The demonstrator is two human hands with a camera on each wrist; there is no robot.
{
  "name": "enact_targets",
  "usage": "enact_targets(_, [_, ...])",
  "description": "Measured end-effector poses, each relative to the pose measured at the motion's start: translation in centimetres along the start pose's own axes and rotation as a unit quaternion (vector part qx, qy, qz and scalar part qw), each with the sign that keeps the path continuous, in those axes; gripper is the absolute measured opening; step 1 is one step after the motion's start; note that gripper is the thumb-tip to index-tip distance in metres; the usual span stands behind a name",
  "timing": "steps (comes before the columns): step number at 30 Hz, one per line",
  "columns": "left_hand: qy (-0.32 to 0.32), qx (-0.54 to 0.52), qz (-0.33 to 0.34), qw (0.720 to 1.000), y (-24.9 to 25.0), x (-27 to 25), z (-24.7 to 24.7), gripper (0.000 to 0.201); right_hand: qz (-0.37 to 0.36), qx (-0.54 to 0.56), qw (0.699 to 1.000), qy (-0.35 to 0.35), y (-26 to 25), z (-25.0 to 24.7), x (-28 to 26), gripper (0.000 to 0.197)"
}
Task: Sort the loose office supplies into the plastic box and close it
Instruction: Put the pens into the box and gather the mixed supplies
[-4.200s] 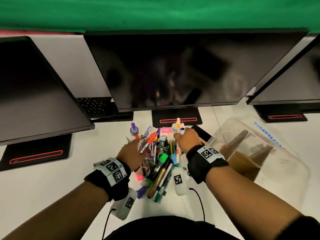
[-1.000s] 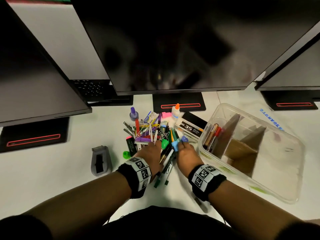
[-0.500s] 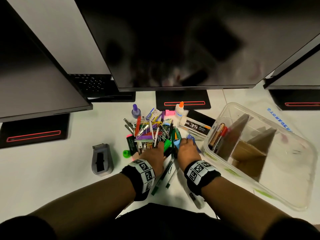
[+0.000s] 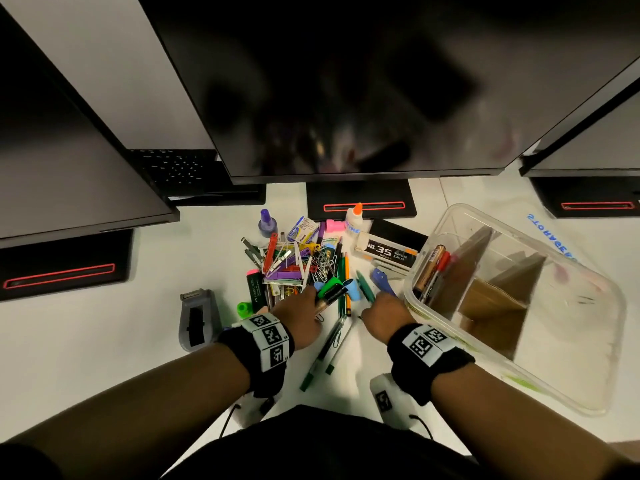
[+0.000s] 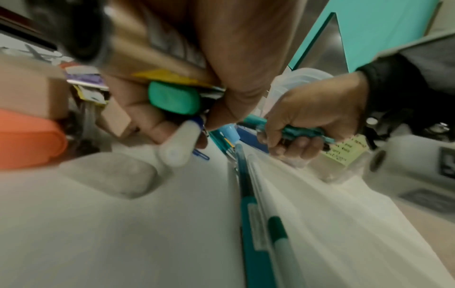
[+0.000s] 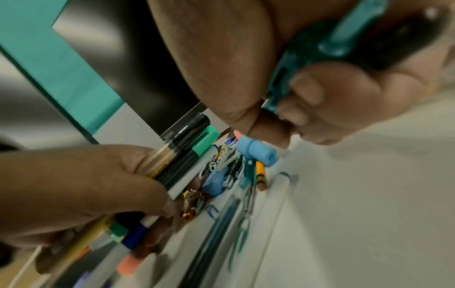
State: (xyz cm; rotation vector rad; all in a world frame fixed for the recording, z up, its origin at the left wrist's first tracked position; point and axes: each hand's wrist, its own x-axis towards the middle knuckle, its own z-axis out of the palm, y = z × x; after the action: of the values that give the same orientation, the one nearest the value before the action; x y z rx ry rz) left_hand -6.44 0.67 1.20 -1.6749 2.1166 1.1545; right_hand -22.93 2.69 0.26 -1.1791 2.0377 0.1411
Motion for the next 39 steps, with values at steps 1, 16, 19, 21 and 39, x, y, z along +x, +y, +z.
enact_targets(1, [-0.004, 0.002, -0.004, 1.0, 0.0, 0.0, 0.0, 0.045, -0.003, -0.003, 1.0, -0.014, 0.2, 0.2, -0.4, 0.04])
enact_targets(16, [0.031, 0.02, -0.021, 0.999, 1.4, 0.0, 2.6, 0.043, -0.026, -0.029, 0.999, -0.024, -1.0, 0.9, -0.3, 0.032])
enact_targets(19, [0.033, 0.005, -0.025, 0.999, 1.5, 0.0, 2.9, 0.042, -0.047, -0.058, 0.997, -0.002, -1.0, 0.7, -0.9, 0.032])
enact_targets(21, [0.034, 0.013, -0.029, 0.999, 1.7, 0.1, 3.2, 0.042, -0.056, -0.075, 0.996, 0.005, -1.0, 0.5, -1.4, 0.034])
enact_targets(39, [0.042, -0.001, -0.004, 0.999, 1.3, -0.8, -0.5, 0.029, -0.066, 0.522, 0.847, 0.075, -2.6, -10.4, -6.6, 0.008])
